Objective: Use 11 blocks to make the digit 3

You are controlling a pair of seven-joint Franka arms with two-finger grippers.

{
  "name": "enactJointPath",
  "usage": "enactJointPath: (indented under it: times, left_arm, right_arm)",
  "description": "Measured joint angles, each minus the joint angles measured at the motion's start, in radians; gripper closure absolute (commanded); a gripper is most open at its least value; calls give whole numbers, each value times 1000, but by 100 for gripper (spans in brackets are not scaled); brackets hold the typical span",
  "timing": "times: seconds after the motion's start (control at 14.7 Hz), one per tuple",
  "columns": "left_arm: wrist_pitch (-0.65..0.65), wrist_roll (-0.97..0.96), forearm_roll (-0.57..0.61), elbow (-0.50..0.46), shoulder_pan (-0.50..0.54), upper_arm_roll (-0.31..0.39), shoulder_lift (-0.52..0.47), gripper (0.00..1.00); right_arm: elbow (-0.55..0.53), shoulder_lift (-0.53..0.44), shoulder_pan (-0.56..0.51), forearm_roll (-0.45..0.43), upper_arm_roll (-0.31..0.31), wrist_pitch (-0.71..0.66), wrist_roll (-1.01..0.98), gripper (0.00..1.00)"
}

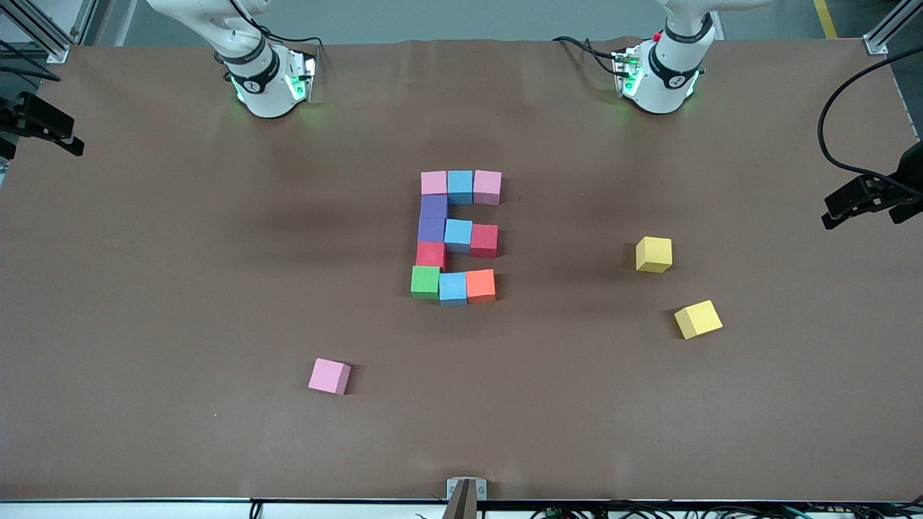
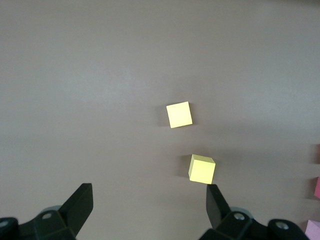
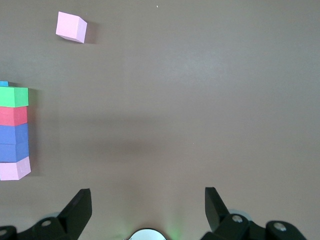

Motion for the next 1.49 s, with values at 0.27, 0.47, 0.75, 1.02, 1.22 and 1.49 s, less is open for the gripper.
enactJointPath:
  times: [0.27,0.47,0.75,1.02,1.22,1.49]
  left_arm:
    - [0,0,-1,0,1,2,-6,0]
    - [0,0,-1,0,0,1,-12,0]
    - [0,0,-1,1,-3,-8,-20,0]
    - [0,0,-1,1,-4,-11,-24,0]
    - [0,0,-1,1,-4,-11,-25,0]
    - [0,0,-1,1,-4,-12,-25,0]
  right_arm:
    - [0,0,0,0,0,0,0,0]
    - [0,0,0,0,0,0,0,0]
    - [-1,0,0,0,0,-1,0,0]
    - [-1,0,0,0,0,-1,0,0]
    - [-1,0,0,0,0,-1,0,0]
    - [-1,0,4,-10,1,0,0,0]
